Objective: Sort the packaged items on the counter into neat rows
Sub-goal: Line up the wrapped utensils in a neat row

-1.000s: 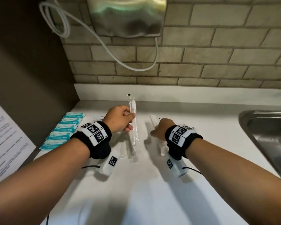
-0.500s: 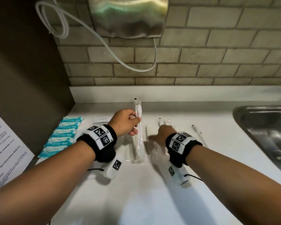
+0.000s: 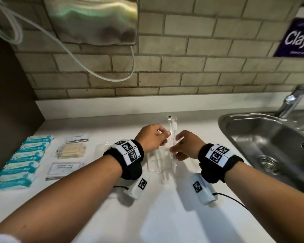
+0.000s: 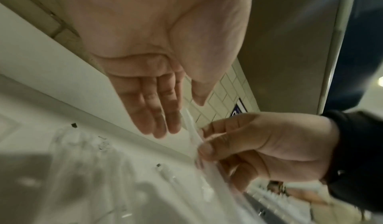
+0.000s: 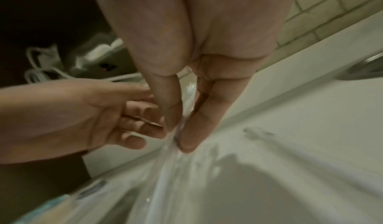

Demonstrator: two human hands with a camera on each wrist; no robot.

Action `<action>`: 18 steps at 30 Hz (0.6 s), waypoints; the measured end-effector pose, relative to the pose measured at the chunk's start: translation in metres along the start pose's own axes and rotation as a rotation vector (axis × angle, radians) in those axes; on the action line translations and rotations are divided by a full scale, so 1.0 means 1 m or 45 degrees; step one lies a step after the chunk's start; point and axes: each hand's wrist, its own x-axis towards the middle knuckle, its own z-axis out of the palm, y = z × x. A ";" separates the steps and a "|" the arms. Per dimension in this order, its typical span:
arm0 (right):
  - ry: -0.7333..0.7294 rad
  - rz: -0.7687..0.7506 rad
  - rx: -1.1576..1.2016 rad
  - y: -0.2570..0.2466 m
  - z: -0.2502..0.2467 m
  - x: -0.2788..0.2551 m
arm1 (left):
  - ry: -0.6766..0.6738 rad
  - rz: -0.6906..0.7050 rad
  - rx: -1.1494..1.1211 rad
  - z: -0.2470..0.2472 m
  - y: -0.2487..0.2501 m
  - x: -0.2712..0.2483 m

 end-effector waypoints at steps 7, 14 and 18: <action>-0.087 0.105 -0.567 0.020 -0.011 0.016 | -0.239 -0.173 1.086 0.010 -0.029 -0.004; -0.052 -0.017 -0.732 0.027 -0.013 0.026 | -0.291 -0.044 1.341 0.024 -0.034 -0.015; -0.050 -0.244 -0.963 0.028 -0.044 0.026 | -0.250 -0.013 1.255 0.032 -0.023 -0.008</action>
